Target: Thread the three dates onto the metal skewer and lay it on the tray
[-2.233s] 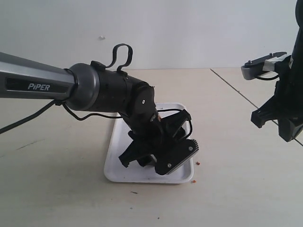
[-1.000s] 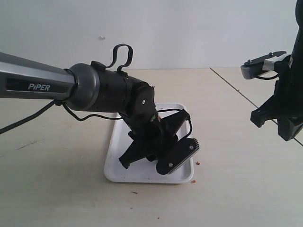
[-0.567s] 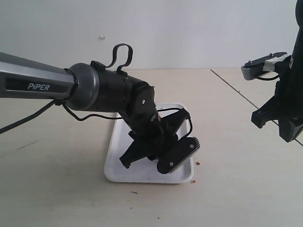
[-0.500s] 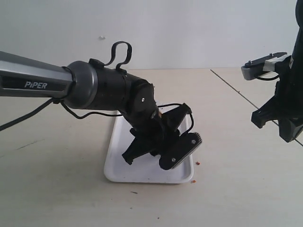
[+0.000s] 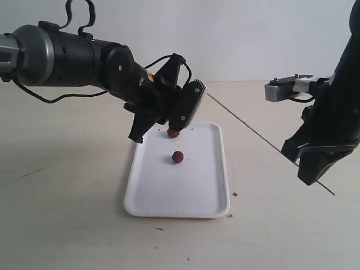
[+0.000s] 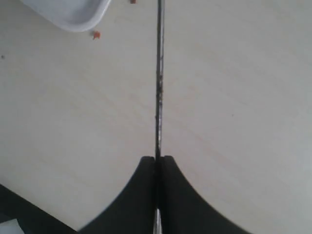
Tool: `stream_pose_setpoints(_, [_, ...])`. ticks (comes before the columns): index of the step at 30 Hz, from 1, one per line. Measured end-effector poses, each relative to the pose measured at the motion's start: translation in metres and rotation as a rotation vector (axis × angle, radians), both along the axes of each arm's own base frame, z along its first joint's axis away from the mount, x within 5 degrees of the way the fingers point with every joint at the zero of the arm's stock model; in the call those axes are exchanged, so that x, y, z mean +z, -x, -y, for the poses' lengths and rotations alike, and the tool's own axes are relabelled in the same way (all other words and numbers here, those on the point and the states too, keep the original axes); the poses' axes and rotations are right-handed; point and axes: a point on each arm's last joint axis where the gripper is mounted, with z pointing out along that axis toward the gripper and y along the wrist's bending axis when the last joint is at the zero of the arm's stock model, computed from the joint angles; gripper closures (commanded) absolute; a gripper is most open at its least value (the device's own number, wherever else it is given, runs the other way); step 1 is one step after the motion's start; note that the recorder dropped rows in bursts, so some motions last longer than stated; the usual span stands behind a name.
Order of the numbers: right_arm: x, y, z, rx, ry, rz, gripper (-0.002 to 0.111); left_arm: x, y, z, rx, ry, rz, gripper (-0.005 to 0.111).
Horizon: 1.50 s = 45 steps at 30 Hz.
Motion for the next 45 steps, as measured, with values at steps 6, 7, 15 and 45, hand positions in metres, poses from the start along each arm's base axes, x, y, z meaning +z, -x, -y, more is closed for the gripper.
stream_pose_setpoints(6, [-0.008, 0.008, -0.010, 0.231, -0.005, -0.004, 0.108, 0.000, -0.004, -0.005, 0.013, 0.001, 0.002, 0.076])
stream_pose_setpoints(7, [-0.008, 0.009, -0.014, 0.270, -0.002, -0.002, 0.108, 0.000, -0.004, -0.005, 0.013, 0.001, 0.002, 0.076])
stream_pose_setpoints(15, [-0.009, 0.011, -0.021, 0.331, 0.122, 0.004, 0.108, -0.002, -0.001, -0.005, 0.006, -0.018, -0.028, 0.076])
stream_pose_setpoints(45, [-0.001, 0.013, -0.017, 0.327, 0.160, 0.028, 0.108, -0.006, 0.003, -0.007, -0.001, -0.052, -0.081, 0.076])
